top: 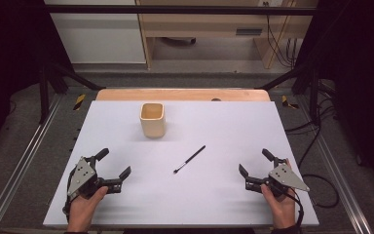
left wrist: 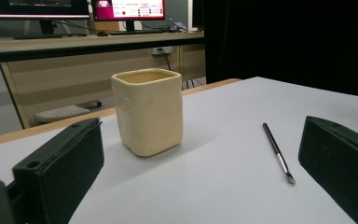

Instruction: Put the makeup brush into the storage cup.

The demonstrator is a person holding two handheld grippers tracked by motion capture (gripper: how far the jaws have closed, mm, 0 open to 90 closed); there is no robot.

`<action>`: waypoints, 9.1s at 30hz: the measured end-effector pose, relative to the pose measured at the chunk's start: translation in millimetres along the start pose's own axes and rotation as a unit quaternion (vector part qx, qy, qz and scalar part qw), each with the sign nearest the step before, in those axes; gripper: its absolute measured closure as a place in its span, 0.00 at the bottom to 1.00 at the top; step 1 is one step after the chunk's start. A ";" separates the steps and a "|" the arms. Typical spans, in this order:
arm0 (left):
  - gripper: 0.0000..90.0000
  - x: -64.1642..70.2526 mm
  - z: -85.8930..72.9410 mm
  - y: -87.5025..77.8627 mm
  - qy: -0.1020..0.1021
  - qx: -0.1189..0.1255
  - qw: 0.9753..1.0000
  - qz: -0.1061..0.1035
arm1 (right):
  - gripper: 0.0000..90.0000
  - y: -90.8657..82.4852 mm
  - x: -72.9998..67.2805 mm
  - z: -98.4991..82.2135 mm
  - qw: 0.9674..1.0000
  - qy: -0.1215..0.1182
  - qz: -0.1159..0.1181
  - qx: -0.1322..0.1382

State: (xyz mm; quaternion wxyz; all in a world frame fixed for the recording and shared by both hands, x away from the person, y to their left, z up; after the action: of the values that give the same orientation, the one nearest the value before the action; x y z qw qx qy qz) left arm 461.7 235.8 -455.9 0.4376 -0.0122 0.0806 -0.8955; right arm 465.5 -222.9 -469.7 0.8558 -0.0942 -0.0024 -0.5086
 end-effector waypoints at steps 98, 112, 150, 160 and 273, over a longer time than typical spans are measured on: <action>0.03 104.7 15.6 118.5 0.121 -0.239 0.953 -0.138 | 0.02 -2.3 -5.3 -0.3 1.000 0.013 0.006 -0.011; 0.03 96.6 25.2 145.0 0.112 -0.267 0.948 -0.136 | 0.02 -2.7 -5.4 -0.1 1.000 0.010 0.006 -0.013; 0.09 93.1 -3.8 179.7 0.109 -0.333 0.931 -0.104 | 0.02 -2.1 -4.1 -2.1 1.000 0.012 0.005 -0.017; 0.11 94.6 -10.6 183.4 0.109 -0.342 0.928 -0.097 | 0.02 -2.0 -4.2 -2.7 1.000 0.014 0.005 -0.020; 0.93 101.2 -3.9 167.0 0.078 -0.388 0.912 -0.111 | 0.05 -0.1 -5.9 -5.1 0.999 0.008 0.003 -0.033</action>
State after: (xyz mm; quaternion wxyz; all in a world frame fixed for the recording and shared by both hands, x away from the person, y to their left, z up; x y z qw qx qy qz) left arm 529.5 56.0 -490.6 0.2885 -0.1197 0.4540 -0.8345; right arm 462.1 -218.7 -475.3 0.8539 -0.1184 0.0215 -0.5063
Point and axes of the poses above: each handheld gripper's, and its own axes: y roughly forward along the jaws, z roughly out of its top, x roughly to its right, the point moved 6 cm from there along y, roughly forward along the jaws, and after that the axes turned 5 degrees about -x, right-handed, at the moved point
